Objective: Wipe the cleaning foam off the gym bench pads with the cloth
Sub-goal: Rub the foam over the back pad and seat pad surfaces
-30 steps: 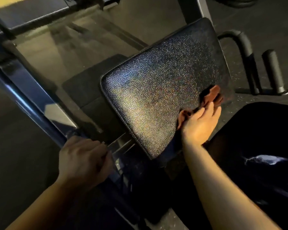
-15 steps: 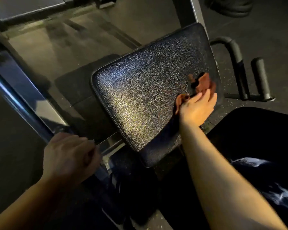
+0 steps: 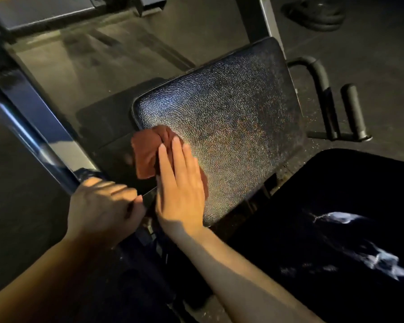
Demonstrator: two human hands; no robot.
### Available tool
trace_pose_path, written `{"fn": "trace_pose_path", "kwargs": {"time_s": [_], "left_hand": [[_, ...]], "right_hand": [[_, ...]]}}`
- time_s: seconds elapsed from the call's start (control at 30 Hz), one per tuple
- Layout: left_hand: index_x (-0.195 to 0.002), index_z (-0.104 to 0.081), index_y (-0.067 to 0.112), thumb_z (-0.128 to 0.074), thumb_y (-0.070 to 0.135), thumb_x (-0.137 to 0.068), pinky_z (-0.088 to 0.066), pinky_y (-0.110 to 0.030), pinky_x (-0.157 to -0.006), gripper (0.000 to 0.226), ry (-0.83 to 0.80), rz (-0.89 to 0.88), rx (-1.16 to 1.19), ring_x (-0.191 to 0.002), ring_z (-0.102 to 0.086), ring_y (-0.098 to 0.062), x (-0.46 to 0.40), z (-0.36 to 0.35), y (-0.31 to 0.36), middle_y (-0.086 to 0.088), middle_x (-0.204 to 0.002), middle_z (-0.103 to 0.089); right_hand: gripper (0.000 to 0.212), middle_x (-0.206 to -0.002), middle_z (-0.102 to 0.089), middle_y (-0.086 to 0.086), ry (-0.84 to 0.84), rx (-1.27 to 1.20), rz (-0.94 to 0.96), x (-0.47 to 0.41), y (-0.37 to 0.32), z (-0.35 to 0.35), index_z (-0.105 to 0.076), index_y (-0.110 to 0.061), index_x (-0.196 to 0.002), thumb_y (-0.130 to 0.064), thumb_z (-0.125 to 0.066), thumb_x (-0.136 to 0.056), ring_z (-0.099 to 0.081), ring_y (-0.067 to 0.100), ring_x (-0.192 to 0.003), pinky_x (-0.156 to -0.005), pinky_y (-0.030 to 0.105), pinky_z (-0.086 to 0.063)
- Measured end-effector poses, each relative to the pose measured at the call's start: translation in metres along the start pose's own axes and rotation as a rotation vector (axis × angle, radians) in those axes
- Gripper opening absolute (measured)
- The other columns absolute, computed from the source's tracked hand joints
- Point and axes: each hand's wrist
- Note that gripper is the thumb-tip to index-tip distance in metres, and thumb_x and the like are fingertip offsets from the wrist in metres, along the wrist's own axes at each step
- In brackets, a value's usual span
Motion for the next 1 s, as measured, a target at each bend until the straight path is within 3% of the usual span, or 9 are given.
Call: {"fn": "trace_pose_path", "kwargs": {"time_s": [0.13,0.2,0.33,0.47,0.57,0.63,0.7,0.87,1.0], "left_hand": [[-0.050,-0.049,0.019,-0.044,0.029,-0.084,-0.043,-0.034,-0.056,0.036,0.028,-0.015,0.010,-0.044,-0.052,-0.025,0.002,0.000,-0.001,-0.001,-0.049,-0.051],[-0.050,-0.047,0.020,-0.044,0.029,-0.084,-0.043,-0.035,-0.057,0.035,0.033,-0.028,0.017,-0.044,-0.051,-0.025,0.001,0.000,-0.001,-0.001,-0.048,-0.050],[-0.050,-0.046,0.021,-0.043,0.030,-0.085,-0.042,-0.033,-0.059,0.036,0.031,-0.021,0.045,-0.042,-0.049,-0.022,0.001,-0.001,-0.001,0.001,-0.047,-0.048],[-0.047,-0.048,0.021,-0.042,0.033,-0.085,-0.041,-0.030,-0.056,0.040,0.016,-0.023,0.056,-0.041,-0.048,-0.021,0.002,-0.004,-0.005,0.003,-0.046,-0.048],[-0.046,-0.045,0.021,-0.043,0.030,-0.085,-0.037,-0.030,-0.055,0.040,0.045,-0.027,0.058,-0.040,-0.045,-0.021,0.002,-0.004,-0.005,0.003,-0.045,-0.045],[-0.047,-0.043,0.022,-0.044,0.030,-0.085,-0.035,-0.030,-0.055,0.039,0.034,-0.029,0.059,-0.040,-0.044,-0.021,0.002,-0.004,-0.004,0.003,-0.045,-0.044],[-0.048,-0.040,0.025,-0.043,0.031,-0.085,-0.035,-0.029,-0.056,0.038,0.015,-0.026,0.060,-0.040,-0.044,-0.020,0.001,-0.003,-0.004,0.004,-0.045,-0.043],[-0.052,-0.040,0.030,-0.039,0.036,-0.087,-0.036,-0.029,-0.058,0.035,-0.062,-0.010,0.030,-0.043,-0.043,-0.015,-0.001,0.000,-0.003,0.008,-0.046,-0.044],[-0.052,-0.041,0.032,-0.036,0.039,-0.086,-0.036,-0.028,-0.058,0.036,-0.087,0.003,0.040,-0.043,-0.035,-0.008,-0.002,0.003,0.002,0.012,-0.046,-0.037]], "right_hand": [[0.054,-0.151,-0.034,0.017,-0.043,-0.030,0.182,-0.028,0.024,0.008,-0.042,-0.004,-0.141,-0.006,-0.049,-0.088,-0.024,0.033,-0.143,-0.119,0.041,-0.015],[0.053,-0.150,-0.035,0.019,0.008,-0.064,0.120,-0.026,0.034,0.009,-0.045,-0.003,-0.140,-0.006,-0.047,-0.087,-0.025,0.034,-0.142,-0.119,0.043,-0.017],[0.054,-0.148,-0.034,0.025,0.203,-0.060,-0.422,-0.012,0.089,0.012,-0.046,0.003,-0.137,-0.012,-0.037,-0.086,-0.031,0.040,-0.138,-0.116,0.046,-0.022],[0.045,-0.151,-0.028,0.023,0.362,-0.069,-0.936,-0.044,0.152,0.031,-0.042,0.002,-0.140,-0.012,-0.037,-0.097,-0.026,0.035,-0.141,-0.116,0.032,-0.015],[0.043,-0.150,-0.031,0.019,0.414,-0.041,-1.092,-0.073,0.165,0.036,-0.046,0.000,-0.138,-0.013,-0.036,-0.097,-0.030,0.032,-0.139,-0.116,0.034,-0.018],[0.043,-0.147,-0.037,0.018,0.411,-0.030,-0.941,-0.075,0.139,0.028,-0.051,-0.001,-0.132,-0.007,-0.040,-0.092,-0.034,0.032,-0.137,-0.116,0.039,-0.024],[0.045,-0.148,-0.038,0.015,0.377,-0.049,-0.693,-0.077,0.096,0.015,-0.052,-0.003,-0.132,-0.002,-0.043,-0.087,-0.034,0.028,-0.137,-0.116,0.037,-0.026],[0.043,-0.145,-0.041,0.023,0.191,-0.113,0.022,-0.102,0.012,0.002,-0.052,0.005,-0.131,-0.014,-0.049,-0.093,-0.036,0.037,-0.136,-0.114,0.046,-0.028],[0.042,-0.147,-0.038,0.021,0.087,-0.096,0.119,-0.076,0.029,0.013,-0.050,-0.001,-0.136,-0.014,-0.051,-0.096,-0.033,0.035,-0.139,-0.111,0.049,-0.030]]}}
Point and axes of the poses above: each hand's wrist, its own x-axis away from the middle knuckle, its own z-axis out of the back of the hand, y = z × x
